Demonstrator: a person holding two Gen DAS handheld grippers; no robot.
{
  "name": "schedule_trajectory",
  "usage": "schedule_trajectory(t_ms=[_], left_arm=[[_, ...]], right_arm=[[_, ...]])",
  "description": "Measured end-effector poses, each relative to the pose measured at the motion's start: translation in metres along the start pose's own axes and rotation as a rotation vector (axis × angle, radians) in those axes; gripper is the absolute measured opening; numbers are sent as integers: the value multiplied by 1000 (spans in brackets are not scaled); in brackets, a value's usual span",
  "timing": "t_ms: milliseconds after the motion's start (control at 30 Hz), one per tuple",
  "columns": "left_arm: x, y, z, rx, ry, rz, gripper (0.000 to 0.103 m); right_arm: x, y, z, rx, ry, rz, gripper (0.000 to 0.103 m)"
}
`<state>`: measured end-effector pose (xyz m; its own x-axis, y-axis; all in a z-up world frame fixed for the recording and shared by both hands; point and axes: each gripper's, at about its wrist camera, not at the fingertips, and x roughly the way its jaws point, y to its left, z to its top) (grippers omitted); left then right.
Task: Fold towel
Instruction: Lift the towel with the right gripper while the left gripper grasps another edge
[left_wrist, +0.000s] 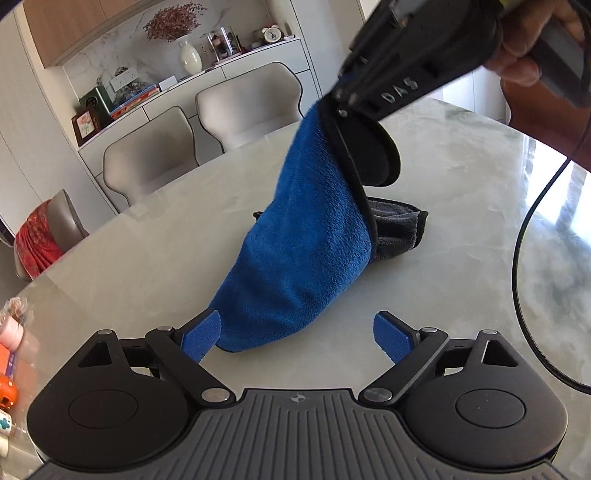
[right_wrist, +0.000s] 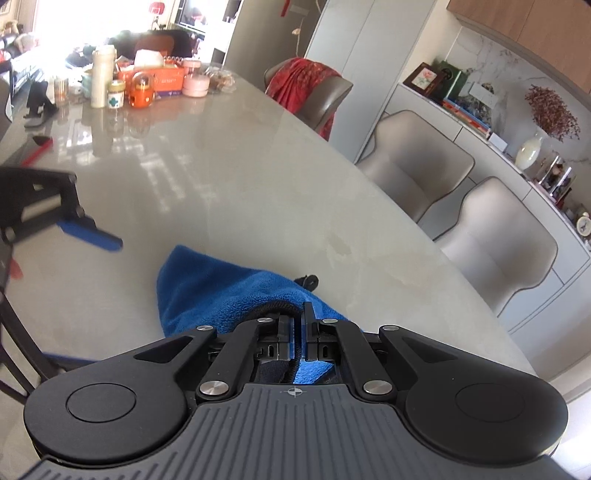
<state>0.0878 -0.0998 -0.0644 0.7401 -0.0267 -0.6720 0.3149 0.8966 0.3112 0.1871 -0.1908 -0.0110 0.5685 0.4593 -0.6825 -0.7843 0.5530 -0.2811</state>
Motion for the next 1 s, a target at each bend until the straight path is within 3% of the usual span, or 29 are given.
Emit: schedule_trajectory(t_ms=[333, 400, 567, 733, 933, 1000], left_arm=[[37, -26, 18, 27, -78, -18, 91], [43, -26, 20, 8, -84, -14, 86], [55, -15, 28, -90, -78, 2, 86], [61, -8, 33, -109, -86, 42, 85], [72, -3, 34, -116, -46, 20, 54], [72, 0, 33, -128, -53, 29, 26]], right_arm=[[-10, -12, 15, 76, -40, 78, 3], [-10, -16, 17, 79, -43, 89, 3], [-10, -26, 19, 98, -56, 113, 3], [-12, -27, 18, 110, -68, 131, 3], [-18, -29, 20, 120, -90, 135, 3], [-20, -30, 20, 126, -93, 131, 3]])
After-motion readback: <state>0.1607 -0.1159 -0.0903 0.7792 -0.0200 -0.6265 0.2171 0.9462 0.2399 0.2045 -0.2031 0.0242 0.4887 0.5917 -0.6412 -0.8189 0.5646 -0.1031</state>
